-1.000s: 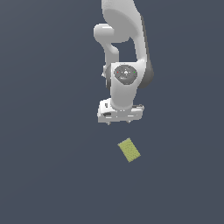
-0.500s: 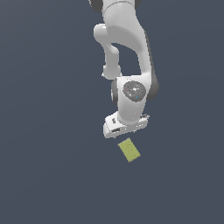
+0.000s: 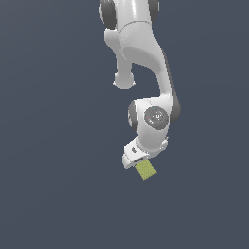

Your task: Pick up the object and move it to a goal position.

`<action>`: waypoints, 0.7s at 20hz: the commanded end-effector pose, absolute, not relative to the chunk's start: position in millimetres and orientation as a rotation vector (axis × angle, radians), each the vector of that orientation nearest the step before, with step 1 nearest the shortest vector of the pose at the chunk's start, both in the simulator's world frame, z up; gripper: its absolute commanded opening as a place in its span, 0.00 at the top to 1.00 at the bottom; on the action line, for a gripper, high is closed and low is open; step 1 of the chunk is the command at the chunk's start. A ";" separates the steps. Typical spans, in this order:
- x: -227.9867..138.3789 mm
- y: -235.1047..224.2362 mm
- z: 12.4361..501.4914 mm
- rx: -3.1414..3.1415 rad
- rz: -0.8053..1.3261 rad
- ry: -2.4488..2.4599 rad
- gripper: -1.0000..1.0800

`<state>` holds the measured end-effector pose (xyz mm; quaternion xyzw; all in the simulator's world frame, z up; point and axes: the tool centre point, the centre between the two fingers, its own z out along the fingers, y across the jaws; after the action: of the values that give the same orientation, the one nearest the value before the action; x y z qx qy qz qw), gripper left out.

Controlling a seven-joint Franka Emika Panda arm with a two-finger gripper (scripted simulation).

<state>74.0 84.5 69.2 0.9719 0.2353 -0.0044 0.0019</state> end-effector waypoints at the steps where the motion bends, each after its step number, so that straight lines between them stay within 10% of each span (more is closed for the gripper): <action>1: 79.3 87.9 64.5 3.042 -0.006 0.777 0.04; 14: 82.4 90.8 46.6 3.036 -0.002 0.807 0.04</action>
<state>83.0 90.7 52.3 0.9665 0.2566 0.0001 0.0002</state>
